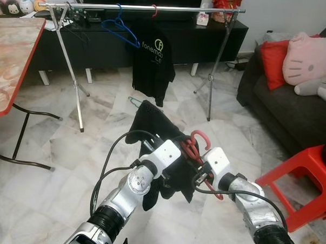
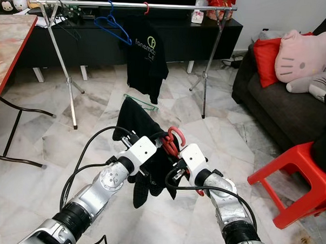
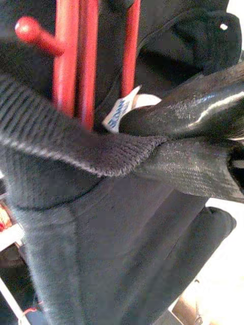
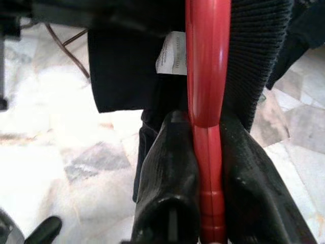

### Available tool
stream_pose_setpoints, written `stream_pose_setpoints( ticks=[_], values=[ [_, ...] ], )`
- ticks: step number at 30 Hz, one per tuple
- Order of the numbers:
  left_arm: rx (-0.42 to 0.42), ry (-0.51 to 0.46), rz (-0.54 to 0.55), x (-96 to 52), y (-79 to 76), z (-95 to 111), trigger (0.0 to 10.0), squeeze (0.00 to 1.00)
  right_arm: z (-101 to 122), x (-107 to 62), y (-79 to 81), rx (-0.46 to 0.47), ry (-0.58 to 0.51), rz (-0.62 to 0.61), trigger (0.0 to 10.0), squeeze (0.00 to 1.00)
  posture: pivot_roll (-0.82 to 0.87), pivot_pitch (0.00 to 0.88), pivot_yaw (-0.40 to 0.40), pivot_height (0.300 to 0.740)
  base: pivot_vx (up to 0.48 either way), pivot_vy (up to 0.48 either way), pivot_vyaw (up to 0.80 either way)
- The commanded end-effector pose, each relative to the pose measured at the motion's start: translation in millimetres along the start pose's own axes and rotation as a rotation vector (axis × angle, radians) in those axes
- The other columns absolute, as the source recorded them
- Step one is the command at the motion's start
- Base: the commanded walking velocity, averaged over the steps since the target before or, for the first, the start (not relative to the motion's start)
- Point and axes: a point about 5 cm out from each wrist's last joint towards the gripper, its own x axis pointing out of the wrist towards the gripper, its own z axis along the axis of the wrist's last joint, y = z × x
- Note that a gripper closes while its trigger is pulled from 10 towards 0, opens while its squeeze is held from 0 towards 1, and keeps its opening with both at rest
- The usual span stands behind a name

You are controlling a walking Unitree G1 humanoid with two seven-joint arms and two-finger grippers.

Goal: Hang hanger

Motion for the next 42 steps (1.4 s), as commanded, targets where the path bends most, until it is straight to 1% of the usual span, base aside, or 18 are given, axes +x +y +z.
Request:
stream_pose_setpoints(
  ticks=[1,4,7,8,9,13,17,20,23,24,28,33,36,38,39,40,41,42],
  values=[
    [0.009,-0.012,0.017,3.0,3.4,4,0.0,0.0,6,-2.5,-3.4,-0.025,-0.024,0.006,0.0,0.0,-0.08,0.0,-0.12,0.74,0.0,0.0,0.0],
    [0.002,-0.013,0.065,3.7,12.2,5,0.0,0.0,1,-7.5,-5.5,-0.024,0.005,0.02,0.0,0.0,-0.08,0.0,-0.126,0.74,0.0,0.0,0.0],
    [0.0,-0.027,0.124,2.6,22.8,5,0.0,0.0,-17,-20.3,-12.9,-0.075,0.117,0.02,0.0,0.0,-0.08,0.0,-0.129,0.74,0.0,0.0,0.0],
    [0.0,-0.027,0.124,2.6,22.8,5,0.0,0.0,-17,-20.3,-12.9,-0.075,0.117,0.02,0.0,0.0,-0.08,0.0,-0.129,0.74,0.0,0.0,0.0],
    [-0.003,-0.034,0.145,1.3,27.2,5,0.0,0.0,-32,-31.4,-18.9,-0.082,0.203,0.006,0.0,0.0,-0.08,0.0,-0.13,0.74,0.0,0.0,0.0],
    [-0.003,-0.024,0.151,0.2,29.7,2,0.0,0.0,-62,-54.3,-24.4,-0.011,0.321,-0.044,0.0,0.0,-0.08,0.0,-0.132,0.74,0.0,0.0,0.0],
    [-0.003,0.003,0.168,0.3,30.0,-1,0.0,0.0,-88,-69.3,-9.1,0.072,0.418,0.015,0.0,0.0,-0.07,0.0,-0.133,0.74,0.0,0.0,0.0],
    [-0.001,0.017,0.173,0.3,30.1,-3,0.0,0.0,-92,-72.1,-4.7,0.127,0.417,0.037,0.0,0.0,-0.08,0.0,-0.132,0.74,0.0,0.0,0.0],
    [0.0,0.064,0.179,-0.2,29.5,-10,0.0,0.0,-94,-81.1,-1.0,0.211,0.386,0.124,0.0,0.0,-0.09,0.0,-0.121,0.74,0.0,0.0,0.0],
    [0.0,0.064,0.179,-0.2,29.5,-10,0.0,0.0,-94,-81.1,-1.0,0.211,0.386,0.124,0.0,0.0,-0.09,0.0,-0.121,0.74,0.0,0.0,0.0],
    [-0.008,0.133,0.164,-1.0,23.8,-21,0.0,0.0,-95,-95.4,9.6,0.288,0.373,0.312,0.0,0.0,-0.09,0.0,-0.12,0.74,0.0,0.0,0.0],
    [-0.025,0.206,0.174,-2.4,19.8,-30,0.0,0.0,-87,-102.9,15.9,0.383,0.299,0.414,0.0,0.0,-0.09,0.0,-0.117,0.74,0.0,0.0,0.0],
    [-0.026,0.257,0.2,-4.7,20.7,-37,0.0,0.0,-87,-104.8,10.7,0.394,0.272,0.355,0.0,0.0,-0.09,0.0,-0.116,0.74,0.0,0.0,0.0],
    [-0.046,0.325,0.264,-9.9,28.2,-48,0.0,0.0,-93,-105.3,-7.2,0.391,0.254,0.102,0.0,0.0,-0.09,0.0,-0.112,0.74,0.0,0.0,0.0],
    [-0.046,0.325,0.264,-9.9,28.2,-48,0.0,0.0,-93,-105.3,-7.2,0.391,0.254,0.102,0.0,0.0,-0.09,0.0,-0.112,0.74,0.0,0.0,0.0],
    [-0.051,0.347,0.287,-12.2,31.5,-52,0.8,0.0,-96,-106.2,-12.8,0.407,0.251,0.004,0.0,0.0,-0.09,0.0,-0.11,0.74,0.0,0.0,0.0],
    [-0.058,0.359,0.299,-13.9,33.6,-55,2.4,0.0,-99,-107.3,-16.0,0.416,0.257,-0.068,0.0,0.0,-0.09,0.0,-0.11,0.74,0.0,0.0,0.0],
    [-0.067,0.366,0.311,-15.5,35.7,-57,6.4,0.0,-103,-108.4,-17.9,0.43,0.275,-0.134,0.0,0.0,-0.09,0.0,-0.107,0.74,0.0,0.0,0.0]
  ],
)
